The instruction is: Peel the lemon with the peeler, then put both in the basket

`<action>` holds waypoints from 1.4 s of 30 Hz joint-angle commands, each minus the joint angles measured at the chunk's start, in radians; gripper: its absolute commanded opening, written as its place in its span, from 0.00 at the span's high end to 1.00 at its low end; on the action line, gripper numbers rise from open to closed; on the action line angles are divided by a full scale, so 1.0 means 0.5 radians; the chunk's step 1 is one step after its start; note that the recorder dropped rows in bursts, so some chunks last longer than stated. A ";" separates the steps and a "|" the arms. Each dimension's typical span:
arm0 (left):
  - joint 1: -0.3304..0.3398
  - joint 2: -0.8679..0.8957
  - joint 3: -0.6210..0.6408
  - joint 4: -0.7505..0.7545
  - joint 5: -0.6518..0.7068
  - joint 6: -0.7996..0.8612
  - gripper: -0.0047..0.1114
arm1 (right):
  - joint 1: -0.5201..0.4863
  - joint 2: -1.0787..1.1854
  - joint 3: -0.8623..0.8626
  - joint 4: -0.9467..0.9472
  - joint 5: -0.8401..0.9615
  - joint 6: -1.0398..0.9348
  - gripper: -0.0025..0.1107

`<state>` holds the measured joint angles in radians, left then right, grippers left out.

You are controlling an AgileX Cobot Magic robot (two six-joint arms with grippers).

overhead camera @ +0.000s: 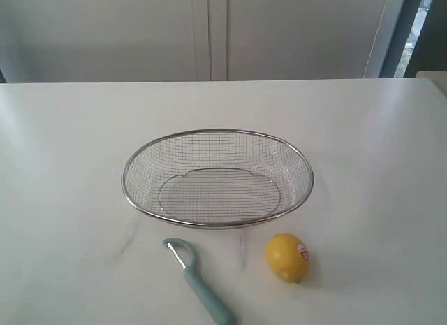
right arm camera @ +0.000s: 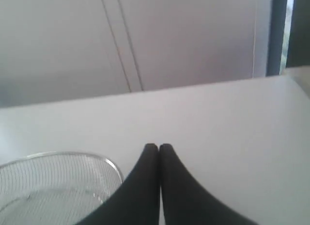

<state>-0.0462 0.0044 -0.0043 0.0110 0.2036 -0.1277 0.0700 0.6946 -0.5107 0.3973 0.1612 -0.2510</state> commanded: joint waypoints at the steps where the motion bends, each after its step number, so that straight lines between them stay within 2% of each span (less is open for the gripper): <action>1: 0.006 -0.009 0.009 -0.005 -0.002 -0.008 0.96 | 0.009 0.279 -0.188 -0.116 0.369 -0.035 0.98; 4: 0.006 -0.009 0.009 -0.005 -0.002 -0.008 0.96 | 0.009 0.541 -0.382 -0.261 0.774 -0.020 0.98; 7: 0.006 -0.009 0.009 -0.005 -0.002 -0.008 0.96 | 0.009 0.807 -0.648 -0.655 1.348 0.231 0.98; 10: 0.006 -0.009 0.009 -0.005 -0.002 -0.008 0.96 | 0.009 0.898 -0.790 -0.840 1.554 0.419 0.98; 21: 0.006 -0.009 0.009 -0.005 -0.002 -0.008 0.96 | 0.160 0.901 -0.931 -0.843 1.613 0.419 0.98; 37: 0.006 -0.009 0.009 -0.005 -0.002 -0.008 0.96 | 0.670 1.225 -1.109 -0.816 1.638 0.460 0.98; 42: 0.006 -0.009 0.009 -0.005 -0.002 -0.008 0.96 | 0.915 1.358 -1.138 -0.772 1.563 0.460 0.98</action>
<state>-0.0462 0.0044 -0.0043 0.0110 0.2036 -0.1277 0.4646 1.3475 -1.0663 0.0000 0.9663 -0.0266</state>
